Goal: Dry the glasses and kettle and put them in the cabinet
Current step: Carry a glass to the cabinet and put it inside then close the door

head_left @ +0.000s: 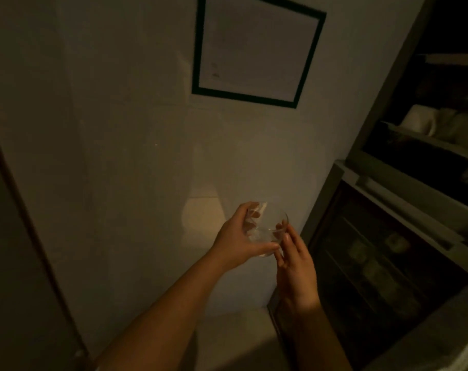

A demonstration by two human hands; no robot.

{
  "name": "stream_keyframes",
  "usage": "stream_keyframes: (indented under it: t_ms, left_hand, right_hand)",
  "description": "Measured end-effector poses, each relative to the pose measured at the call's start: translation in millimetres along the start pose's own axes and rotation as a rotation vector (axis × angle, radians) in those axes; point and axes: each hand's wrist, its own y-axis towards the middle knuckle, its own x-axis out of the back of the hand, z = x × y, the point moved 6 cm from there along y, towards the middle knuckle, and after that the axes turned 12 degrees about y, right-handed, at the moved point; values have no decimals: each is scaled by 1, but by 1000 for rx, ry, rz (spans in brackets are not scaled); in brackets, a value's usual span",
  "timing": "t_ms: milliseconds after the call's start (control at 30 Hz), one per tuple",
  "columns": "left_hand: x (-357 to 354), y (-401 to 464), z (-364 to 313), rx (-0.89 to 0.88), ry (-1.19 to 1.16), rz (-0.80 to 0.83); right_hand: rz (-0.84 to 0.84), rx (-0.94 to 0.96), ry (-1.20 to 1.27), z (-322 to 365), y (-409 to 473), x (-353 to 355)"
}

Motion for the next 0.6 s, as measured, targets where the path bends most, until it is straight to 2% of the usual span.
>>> stream_keyframes:
  t_ms: [600]
  left_hand:
    - [-127,93,-9,-205,-123,482]
  right_hand:
    - [-321,282,-67,51,45,84]
